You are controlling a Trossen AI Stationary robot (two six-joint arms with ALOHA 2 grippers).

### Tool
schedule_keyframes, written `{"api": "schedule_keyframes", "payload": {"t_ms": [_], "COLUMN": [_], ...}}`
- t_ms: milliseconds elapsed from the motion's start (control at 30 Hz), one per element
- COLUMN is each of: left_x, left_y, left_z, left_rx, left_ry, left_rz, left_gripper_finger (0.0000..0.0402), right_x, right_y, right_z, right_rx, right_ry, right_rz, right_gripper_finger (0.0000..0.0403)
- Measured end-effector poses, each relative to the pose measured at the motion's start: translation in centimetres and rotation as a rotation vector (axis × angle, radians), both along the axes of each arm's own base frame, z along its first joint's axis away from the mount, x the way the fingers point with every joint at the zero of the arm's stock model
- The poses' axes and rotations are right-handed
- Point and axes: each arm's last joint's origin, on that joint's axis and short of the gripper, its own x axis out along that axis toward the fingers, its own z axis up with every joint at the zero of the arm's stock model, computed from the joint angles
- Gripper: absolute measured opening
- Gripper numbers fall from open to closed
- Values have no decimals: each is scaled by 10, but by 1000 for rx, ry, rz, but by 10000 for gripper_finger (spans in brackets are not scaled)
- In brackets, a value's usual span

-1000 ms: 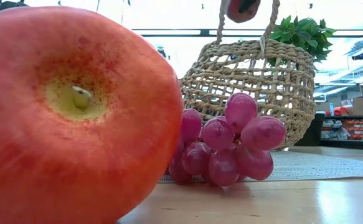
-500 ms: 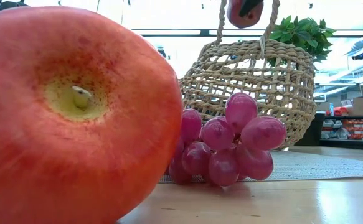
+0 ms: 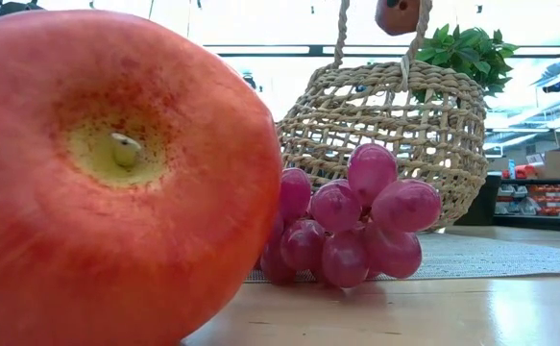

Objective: Build produce basket
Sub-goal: Put the pomegranate into the brown basket

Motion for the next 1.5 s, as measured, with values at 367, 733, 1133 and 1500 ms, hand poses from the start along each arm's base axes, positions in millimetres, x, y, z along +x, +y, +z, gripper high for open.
{"api": "schedule_keyframes", "payload": {"t_ms": [367, 733, 1133, 1500], "left_x": [0, 0, 0, 0], "left_y": [0, 0, 0, 0], "left_z": [0, 0, 0, 0], "left_rx": [0, 0, 0, 0], "left_ry": [0, 0, 0, 0], "left_rz": [0, 0, 0, 0], "left_gripper_finger": [48, 48, 48, 48], "right_x": [-19, -4, 10, 3], "right_y": [-14, -60, -105, -103], "right_z": [-32, -102, -123, -141], "right_rx": [121, 333, 828, 939], "right_ry": [-109, -40, -184, -150], "right_rz": [-200, -393, -507, -635], "right_gripper_finger": [356, 356, 356, 390]}}
